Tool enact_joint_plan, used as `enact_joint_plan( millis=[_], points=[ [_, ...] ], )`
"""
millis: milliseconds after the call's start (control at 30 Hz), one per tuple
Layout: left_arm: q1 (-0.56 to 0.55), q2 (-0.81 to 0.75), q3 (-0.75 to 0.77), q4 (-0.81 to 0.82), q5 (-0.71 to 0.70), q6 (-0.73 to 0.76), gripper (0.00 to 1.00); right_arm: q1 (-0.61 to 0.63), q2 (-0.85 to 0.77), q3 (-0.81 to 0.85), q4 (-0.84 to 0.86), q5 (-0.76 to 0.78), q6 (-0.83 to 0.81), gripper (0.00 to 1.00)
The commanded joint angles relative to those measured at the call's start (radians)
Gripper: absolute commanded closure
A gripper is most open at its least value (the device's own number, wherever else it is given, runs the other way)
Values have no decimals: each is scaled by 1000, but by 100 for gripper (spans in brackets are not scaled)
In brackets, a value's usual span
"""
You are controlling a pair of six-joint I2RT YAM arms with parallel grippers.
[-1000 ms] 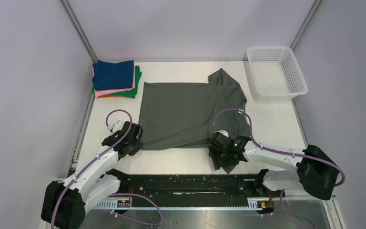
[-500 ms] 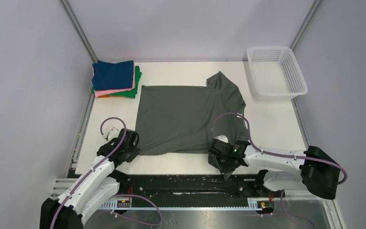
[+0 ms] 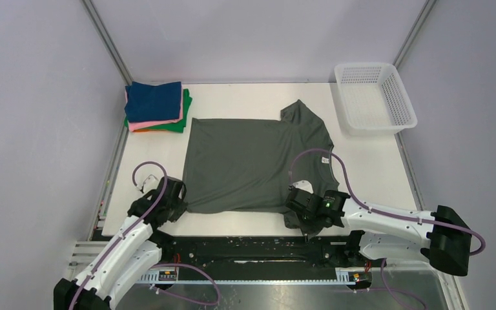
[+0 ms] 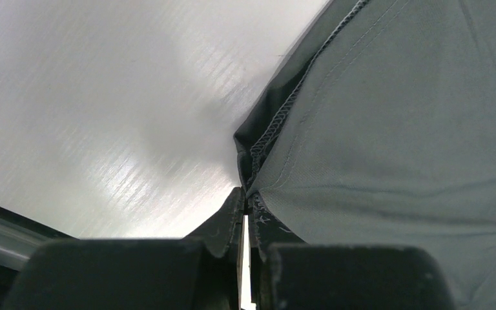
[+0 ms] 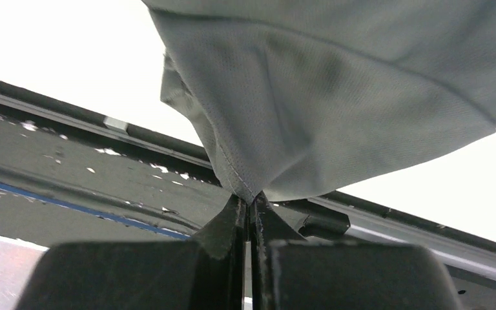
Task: Fold and stack the t-shirts
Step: Fold the flattened tshirt in 1/3 of the way
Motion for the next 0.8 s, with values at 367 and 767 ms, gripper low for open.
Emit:
enact_joint_plan(
  millis=[367, 767],
  points=[
    [32, 216, 225, 190, -27, 89, 100, -247, -31, 223, -42, 138, -281, 100],
    [194, 363, 318, 281, 29, 174, 100, -445, 91, 332, -3, 136, -440, 100]
  ],
)
